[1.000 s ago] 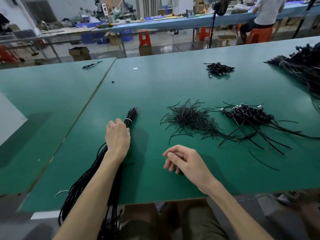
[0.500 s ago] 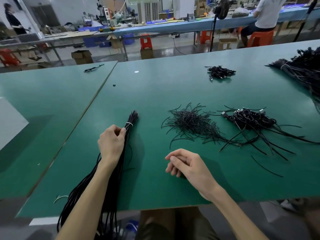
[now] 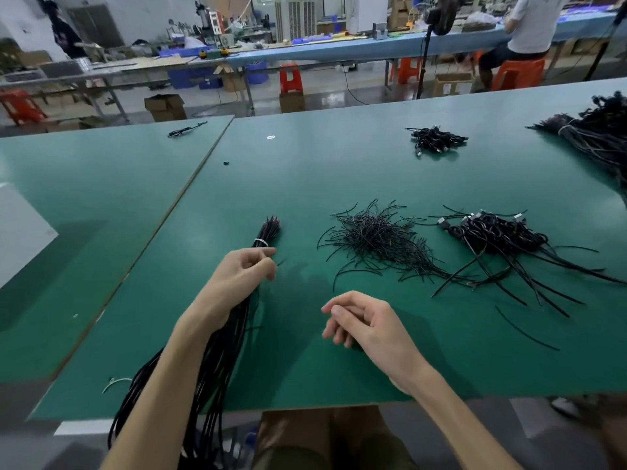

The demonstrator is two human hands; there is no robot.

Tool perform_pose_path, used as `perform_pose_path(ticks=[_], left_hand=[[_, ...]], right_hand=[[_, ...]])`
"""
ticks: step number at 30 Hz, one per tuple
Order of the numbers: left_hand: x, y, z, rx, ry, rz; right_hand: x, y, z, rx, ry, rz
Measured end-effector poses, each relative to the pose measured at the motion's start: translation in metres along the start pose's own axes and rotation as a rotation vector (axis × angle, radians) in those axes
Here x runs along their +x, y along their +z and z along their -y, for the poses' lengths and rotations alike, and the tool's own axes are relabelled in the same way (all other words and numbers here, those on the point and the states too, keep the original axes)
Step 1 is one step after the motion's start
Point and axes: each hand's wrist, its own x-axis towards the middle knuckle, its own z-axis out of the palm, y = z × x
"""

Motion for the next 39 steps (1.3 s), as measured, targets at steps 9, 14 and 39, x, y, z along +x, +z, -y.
perform_pose_path(ticks=[9,14,39], left_hand=[[-0.023,0.042,-0.021,0.251,0.255,0.405],[-0.033,0.067,-0.020,0.231,0.288,0.471],[0.042,-0.001,0.063,0.850,0.403,-0.231]], right_hand=[[0.003,0.004,0.000,0.012,-0.023,0.022],[0.003,0.001,-0.002,0.199,0.004,-0.108],[0.003,-0.012,0.007,0.608,0.111,-0.452]])
